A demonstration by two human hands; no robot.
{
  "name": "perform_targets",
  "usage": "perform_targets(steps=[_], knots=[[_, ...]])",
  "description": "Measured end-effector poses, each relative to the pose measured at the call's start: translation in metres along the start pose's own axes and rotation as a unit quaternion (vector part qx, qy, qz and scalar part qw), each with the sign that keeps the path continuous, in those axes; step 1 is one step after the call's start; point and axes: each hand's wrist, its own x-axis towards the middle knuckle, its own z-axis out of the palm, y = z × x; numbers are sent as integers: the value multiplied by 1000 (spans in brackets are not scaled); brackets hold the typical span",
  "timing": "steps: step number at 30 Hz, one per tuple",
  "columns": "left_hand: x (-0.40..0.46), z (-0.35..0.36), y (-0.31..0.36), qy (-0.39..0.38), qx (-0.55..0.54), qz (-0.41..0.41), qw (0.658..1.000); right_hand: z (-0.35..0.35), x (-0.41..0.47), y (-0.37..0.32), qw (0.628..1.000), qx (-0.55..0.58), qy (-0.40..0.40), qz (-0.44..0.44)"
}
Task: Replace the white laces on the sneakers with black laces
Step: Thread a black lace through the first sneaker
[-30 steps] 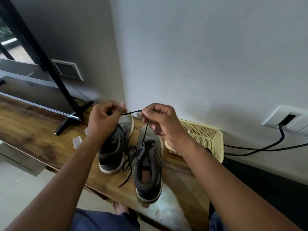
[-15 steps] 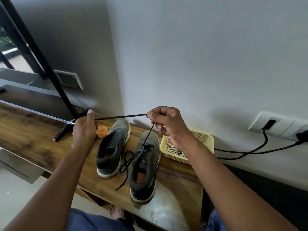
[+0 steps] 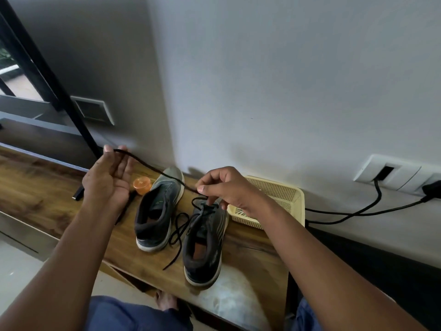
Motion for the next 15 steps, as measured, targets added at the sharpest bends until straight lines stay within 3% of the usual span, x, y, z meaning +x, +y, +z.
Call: perform_targets(steps=[2,5,7,9,12,15], knots=[[-3,2,3,-30,-71,-21,997,3,3,7,998,-45,28,24],[-6,6,5,-58,-77,-35,995,2,4,16,980,-166,52,94],[-6,8,0,-100,-29,-39,994,4,1,22,966,-212,21,144],[-9,10,-11,-143,99,-38,984,10,-1,25,954,-248,-14,169],[-19,11,-39,-217,347,-29,912,19,-6,30,940,-282,-44,187],[-27,12,-67,-306,557,5,772,27,-10,39,938,-304,-27,162]])
